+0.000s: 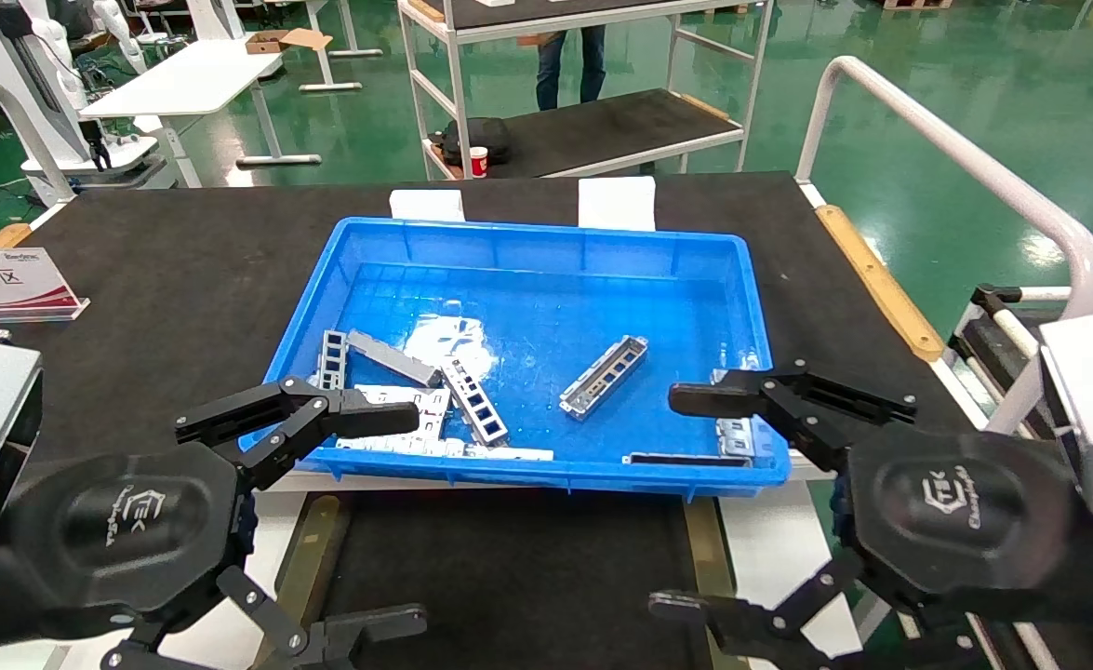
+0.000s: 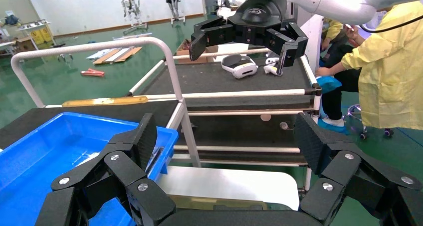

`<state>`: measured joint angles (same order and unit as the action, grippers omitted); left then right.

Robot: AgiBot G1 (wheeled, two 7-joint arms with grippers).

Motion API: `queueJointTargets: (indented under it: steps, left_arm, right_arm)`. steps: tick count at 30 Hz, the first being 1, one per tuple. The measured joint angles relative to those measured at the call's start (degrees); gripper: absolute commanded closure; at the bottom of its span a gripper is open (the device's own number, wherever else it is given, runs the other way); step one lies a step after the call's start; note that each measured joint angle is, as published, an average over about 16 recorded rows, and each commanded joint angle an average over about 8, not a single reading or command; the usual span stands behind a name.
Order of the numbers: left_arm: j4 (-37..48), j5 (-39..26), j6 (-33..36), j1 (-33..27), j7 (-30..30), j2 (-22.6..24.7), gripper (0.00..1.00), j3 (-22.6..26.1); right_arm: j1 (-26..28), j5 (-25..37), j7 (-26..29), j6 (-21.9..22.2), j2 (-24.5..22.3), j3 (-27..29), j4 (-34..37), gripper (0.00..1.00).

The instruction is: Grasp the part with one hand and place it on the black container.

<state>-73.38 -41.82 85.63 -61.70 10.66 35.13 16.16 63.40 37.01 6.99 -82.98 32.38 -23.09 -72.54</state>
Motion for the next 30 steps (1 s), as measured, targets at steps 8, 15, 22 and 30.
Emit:
queueJointTargets:
  steps: [8, 15, 22, 30]
  left_arm:
    - [0.17, -0.41, -0.79, -0.29, 0.23, 0.57, 0.0, 0.22]
    - [1.89, -3.33, -4.39, -1.86, 1.17, 3.68, 0.0, 1.83]
    - [7.52, -10.11, -10.33, -6.14, 1.88, 10.68, 0.0, 5.64]
    - [21.01, -20.11, -16.94, -13.82, 0.05, 22.33, 0.0, 11.49]
  right_arm:
    - [0.0, 0.0, 0.0, 0.0, 0.0, 0.0, 0.0, 0.0]
    - [0.0, 0.0, 0.0, -0.01, 0.0, 0.0, 0.01, 0.0]
    - [0.01, 0.0, -0.01, -0.01, 0.0, -0.01, 0.02, 0.0]
    - [0.01, 0.0, -0.01, -0.01, 0.0, -0.01, 0.02, 0.0]
